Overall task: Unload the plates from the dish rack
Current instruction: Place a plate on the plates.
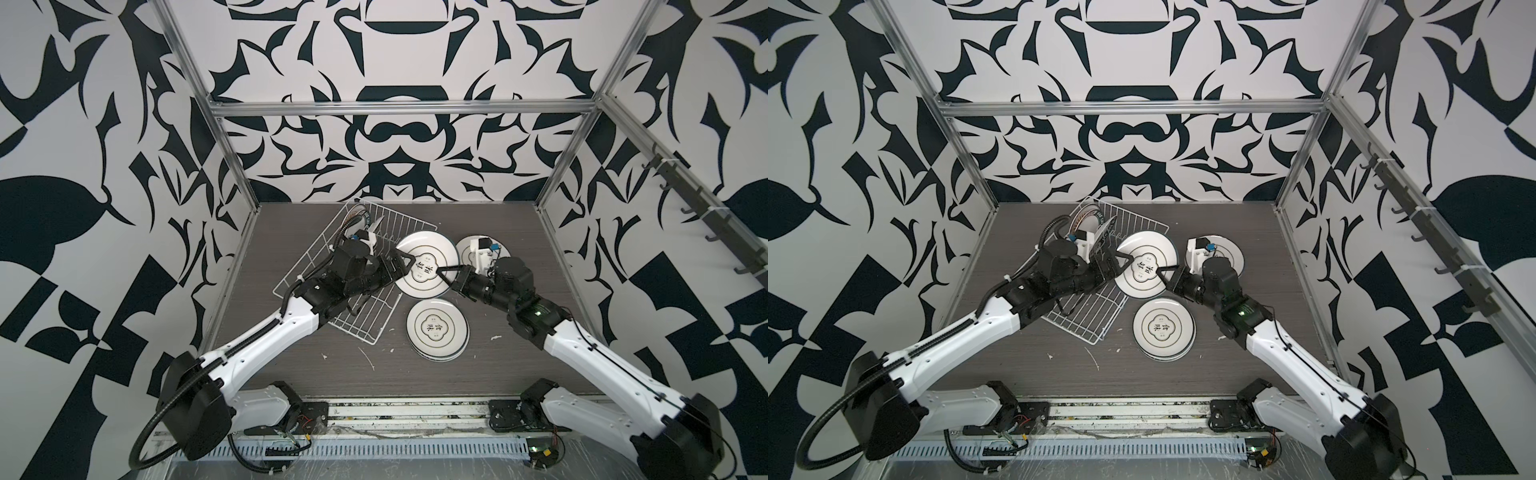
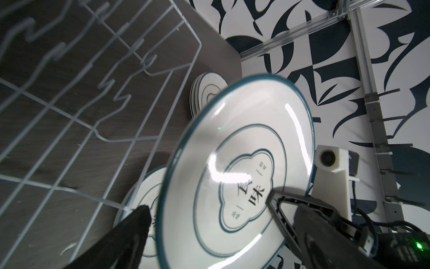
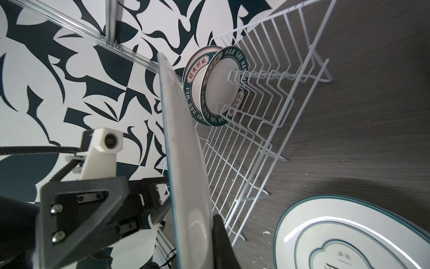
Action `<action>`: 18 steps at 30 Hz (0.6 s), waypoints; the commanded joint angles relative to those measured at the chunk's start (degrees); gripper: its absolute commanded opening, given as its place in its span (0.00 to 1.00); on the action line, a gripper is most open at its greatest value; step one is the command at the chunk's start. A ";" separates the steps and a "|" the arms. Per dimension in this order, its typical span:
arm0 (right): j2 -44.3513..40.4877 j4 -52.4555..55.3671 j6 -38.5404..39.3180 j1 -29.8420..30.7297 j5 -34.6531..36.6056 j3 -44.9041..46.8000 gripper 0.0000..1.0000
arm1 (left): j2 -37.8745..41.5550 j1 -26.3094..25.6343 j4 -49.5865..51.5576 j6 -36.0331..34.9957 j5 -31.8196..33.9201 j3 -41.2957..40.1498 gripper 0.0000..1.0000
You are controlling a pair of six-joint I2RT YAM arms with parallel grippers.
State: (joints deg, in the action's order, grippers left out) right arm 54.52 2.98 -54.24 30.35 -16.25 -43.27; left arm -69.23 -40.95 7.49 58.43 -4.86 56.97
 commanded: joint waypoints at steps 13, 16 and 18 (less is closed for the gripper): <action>-9.97 34.15 4.24 -0.38 12.89 -0.95 0.00 | -1.22 1.62 34.76 -12.16 33.83 14.20 0.99; -7.83 35.06 4.23 -0.38 11.91 -0.50 0.00 | -2.20 1.57 34.74 -15.01 35.32 15.29 0.99; -6.78 35.07 4.07 -0.42 11.50 0.21 0.00 | -2.64 1.58 34.38 -17.32 35.28 16.09 0.99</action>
State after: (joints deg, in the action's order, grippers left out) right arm 47.42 38.44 -50.61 30.06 -4.71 -42.92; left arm -71.59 -39.59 38.44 45.17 26.22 70.48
